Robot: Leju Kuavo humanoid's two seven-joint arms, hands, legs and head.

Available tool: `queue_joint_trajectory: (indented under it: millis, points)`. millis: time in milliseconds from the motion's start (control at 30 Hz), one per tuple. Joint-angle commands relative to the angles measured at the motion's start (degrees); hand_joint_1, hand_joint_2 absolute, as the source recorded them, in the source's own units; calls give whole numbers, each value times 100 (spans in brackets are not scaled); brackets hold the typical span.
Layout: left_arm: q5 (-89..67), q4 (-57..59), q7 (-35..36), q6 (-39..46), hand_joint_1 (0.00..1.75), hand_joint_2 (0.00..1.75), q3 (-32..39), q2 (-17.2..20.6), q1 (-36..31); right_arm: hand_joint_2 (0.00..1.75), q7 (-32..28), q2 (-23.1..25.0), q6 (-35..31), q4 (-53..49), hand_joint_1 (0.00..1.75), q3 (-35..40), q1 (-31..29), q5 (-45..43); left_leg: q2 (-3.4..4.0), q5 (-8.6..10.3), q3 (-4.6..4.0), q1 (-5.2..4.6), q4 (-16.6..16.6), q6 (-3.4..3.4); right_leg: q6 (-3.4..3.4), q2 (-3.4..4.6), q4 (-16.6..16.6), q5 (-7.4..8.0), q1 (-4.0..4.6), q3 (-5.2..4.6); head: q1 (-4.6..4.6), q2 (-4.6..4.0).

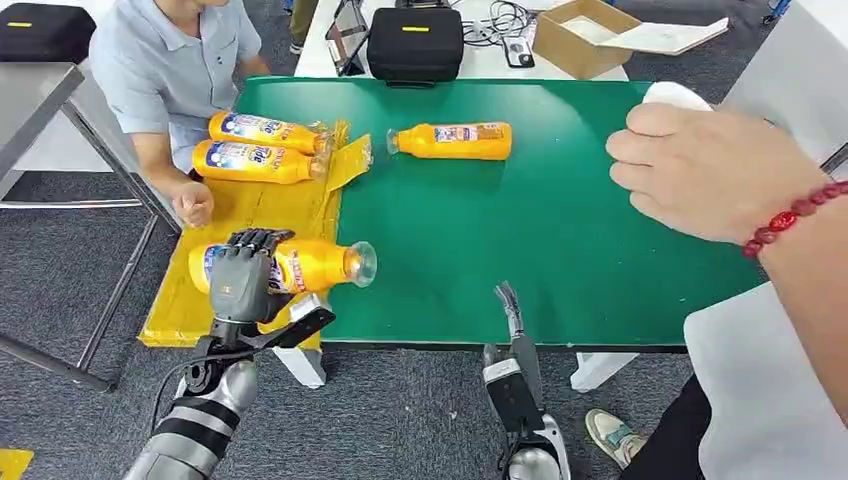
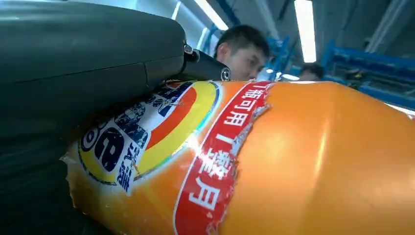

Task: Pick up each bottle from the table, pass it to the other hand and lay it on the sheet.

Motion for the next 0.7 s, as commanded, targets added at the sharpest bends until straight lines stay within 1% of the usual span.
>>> queue_joint_trajectory:
  millis: [33,100,200,233,267,400,467,500,600,633,700]
  points:
    - [182,2177,-170,40,175,175,490,-481,-984,0,52,23,298,304,0,209,-232,-36,-10,-1,14,6,-4,-7,-10,-12,-6,-4,7,21,2,0]
    - [206,2388,-160,11,175,175,415,-453,-1044,0,70,36,334,358,0,241,-241,-36,-19,-5,27,13,-3,-10,-16,-20,-11,-9,15,40,-2,0]
    - [107,2697,15,40,175,175,282,-365,-1134,0,82,54,364,458,0,264,-251,-50,-8,-4,15,8,-2,-5,-9,-5,-8,-4,9,25,0,0]
    - [57,3086,294,-257,175,175,187,-307,-1263,0,113,79,448,531,0,265,-261,-130,-1,-10,28,14,-1,-8,-15,1,-12,-6,15,39,0,0]
    - [70,3193,298,-239,175,175,175,-286,-1301,0,112,90,457,597,0,279,-282,-127,-3,-4,18,7,-5,-6,-9,-1,-9,-3,8,25,-2,0]
    - [135,3708,457,-423,175,175,182,-238,-1486,0,108,118,523,732,0,293,-318,-188,-7,-3,21,11,-6,-10,-14,-6,-10,-4,12,29,-2,0]
    - [20,3897,670,-394,175,175,138,-199,-1544,0,103,135,527,779,0,289,-335,-210,-2,-2,9,6,-3,-5,-7,-1,-6,-1,7,14,-2,0]
    - [22,3929,660,-376,175,175,138,-190,-1548,0,98,141,525,798,0,288,-344,-216,0,-5,22,12,-4,-9,-13,1,-11,-3,14,29,0,0]
    - [-72,4156,905,-543,175,175,99,-153,-1617,0,95,169,532,844,0,273,-365,-263,7,-4,21,9,-5,-8,-11,9,-9,0,10,27,0,0]
    - [-133,4248,1036,-681,152,175,60,-139,-1651,0,96,179,531,865,0,263,-374,-282,9,-3,19,6,-5,-6,-9,11,-7,1,7,24,-2,0]
    - [-149,4286,1101,-763,152,175,55,-131,-1653,0,99,193,535,916,0,254,-402,-302,11,-4,28,10,-6,-8,-12,13,-10,2,11,32,0,0]
